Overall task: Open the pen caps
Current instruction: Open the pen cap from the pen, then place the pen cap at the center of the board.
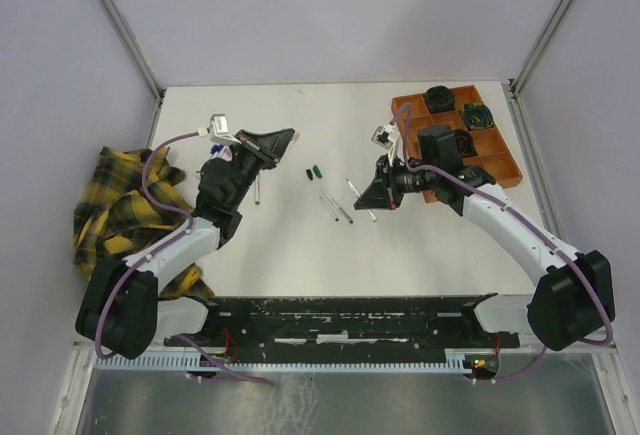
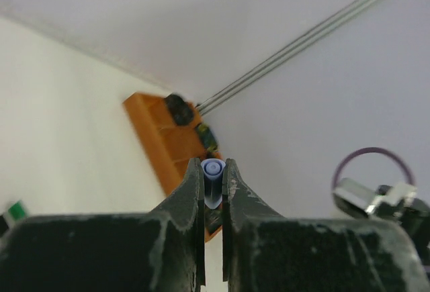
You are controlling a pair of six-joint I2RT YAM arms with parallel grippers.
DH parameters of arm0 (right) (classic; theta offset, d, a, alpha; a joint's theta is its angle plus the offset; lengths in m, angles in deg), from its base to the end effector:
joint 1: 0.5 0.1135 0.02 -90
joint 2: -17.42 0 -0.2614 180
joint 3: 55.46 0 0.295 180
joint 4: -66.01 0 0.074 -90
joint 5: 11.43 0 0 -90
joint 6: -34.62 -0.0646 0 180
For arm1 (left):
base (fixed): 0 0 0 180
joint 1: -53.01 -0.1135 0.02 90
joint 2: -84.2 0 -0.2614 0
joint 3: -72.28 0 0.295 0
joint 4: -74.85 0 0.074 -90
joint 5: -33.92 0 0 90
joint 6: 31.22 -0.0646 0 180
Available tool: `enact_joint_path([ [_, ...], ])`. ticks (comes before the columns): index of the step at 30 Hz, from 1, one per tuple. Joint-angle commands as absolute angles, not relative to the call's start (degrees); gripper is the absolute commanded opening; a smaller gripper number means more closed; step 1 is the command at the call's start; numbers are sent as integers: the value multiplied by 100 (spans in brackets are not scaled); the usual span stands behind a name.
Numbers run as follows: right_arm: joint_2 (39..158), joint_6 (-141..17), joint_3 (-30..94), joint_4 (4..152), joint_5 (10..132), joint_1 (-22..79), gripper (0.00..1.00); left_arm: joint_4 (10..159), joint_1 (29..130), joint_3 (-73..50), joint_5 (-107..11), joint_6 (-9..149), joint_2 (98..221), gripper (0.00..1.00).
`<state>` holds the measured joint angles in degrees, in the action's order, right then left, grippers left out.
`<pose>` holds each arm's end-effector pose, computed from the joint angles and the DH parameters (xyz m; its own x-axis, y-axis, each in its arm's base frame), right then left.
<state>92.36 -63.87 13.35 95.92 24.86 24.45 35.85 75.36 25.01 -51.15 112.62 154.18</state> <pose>0.2828 0.1890 0.2684 -0.6517 -0.2068 -0.7297 -0.7526 0.2955 0.5884 0.3081 -0.1327 0.2840 -0.2144 -0.7816 -0.5858 0.4780 0.4391 -0.7607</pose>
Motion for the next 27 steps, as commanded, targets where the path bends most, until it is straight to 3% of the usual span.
enact_joint_path([
  [1, 9126, -5823, 1613, 10157, 3246, 2288, 0, 4888, 7762, 2583, -5678, 11589, 15739, 3],
  [11, 9264, -5784, 1670, 10256, 3504, 2141, 1, 8866, 9024, 95, -8467, 11054, 17539, 3],
  [21, 9213, -5799, 1669, 10244, 3546, 1999, 2, 10960, 9194, -2757, -9015, 10351, 19813, 3],
  [27, 9215, -5810, 1673, 10235, 3542, 1973, 2, 11193, 9221, -3493, -8969, 10170, 20514, 4],
])
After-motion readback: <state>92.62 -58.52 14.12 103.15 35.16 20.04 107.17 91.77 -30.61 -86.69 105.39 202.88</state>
